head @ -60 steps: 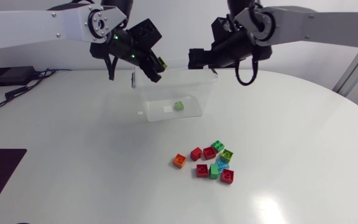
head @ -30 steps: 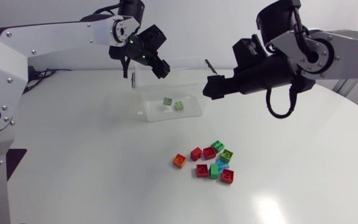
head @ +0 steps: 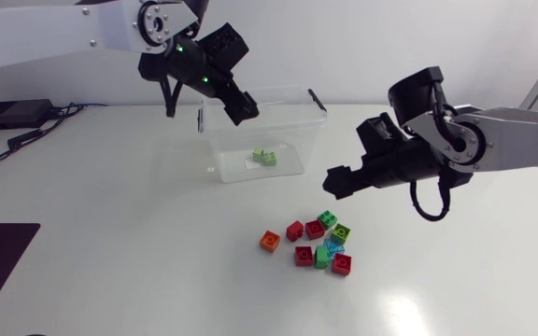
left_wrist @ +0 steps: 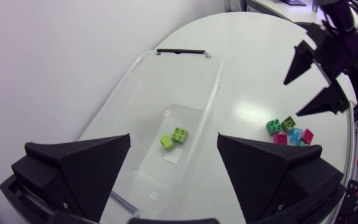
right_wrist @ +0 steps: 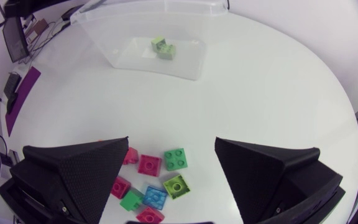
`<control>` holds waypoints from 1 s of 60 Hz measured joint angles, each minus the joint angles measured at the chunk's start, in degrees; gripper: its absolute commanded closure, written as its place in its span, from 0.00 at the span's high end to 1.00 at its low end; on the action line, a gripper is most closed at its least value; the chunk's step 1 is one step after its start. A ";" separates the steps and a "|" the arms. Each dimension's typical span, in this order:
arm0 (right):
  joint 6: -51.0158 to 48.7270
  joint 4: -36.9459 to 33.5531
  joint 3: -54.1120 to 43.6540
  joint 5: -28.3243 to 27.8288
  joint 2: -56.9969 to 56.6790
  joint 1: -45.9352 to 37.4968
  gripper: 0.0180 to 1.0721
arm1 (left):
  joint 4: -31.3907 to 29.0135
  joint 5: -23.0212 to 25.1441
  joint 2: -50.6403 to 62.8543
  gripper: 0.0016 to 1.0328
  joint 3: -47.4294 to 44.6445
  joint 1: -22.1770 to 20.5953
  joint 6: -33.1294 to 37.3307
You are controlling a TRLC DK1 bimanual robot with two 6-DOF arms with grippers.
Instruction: Place the duplo bricks in the container
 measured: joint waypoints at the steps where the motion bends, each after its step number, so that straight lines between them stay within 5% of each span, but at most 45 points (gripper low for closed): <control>1: -0.33 0.26 -0.24 0.00 0.26 -0.35 0.95 | -0.09 0.02 -0.92 0.95 -1.09 -0.20 0.31; 19: -5.27 4.50 -4.85 0.02 5.20 -3.93 0.95 | -0.98 0.46 -8.50 0.95 -17.00 -2.97 4.33; 47: -5.44 8.31 -4.79 3.52 14.99 0.20 0.94 | -1.27 0.42 -8.59 0.95 -28.37 -6.27 6.40; 60: -5.44 8.98 -3.74 4.98 17.07 1.40 0.71 | -1.31 0.44 -8.63 0.95 -29.79 -8.98 6.34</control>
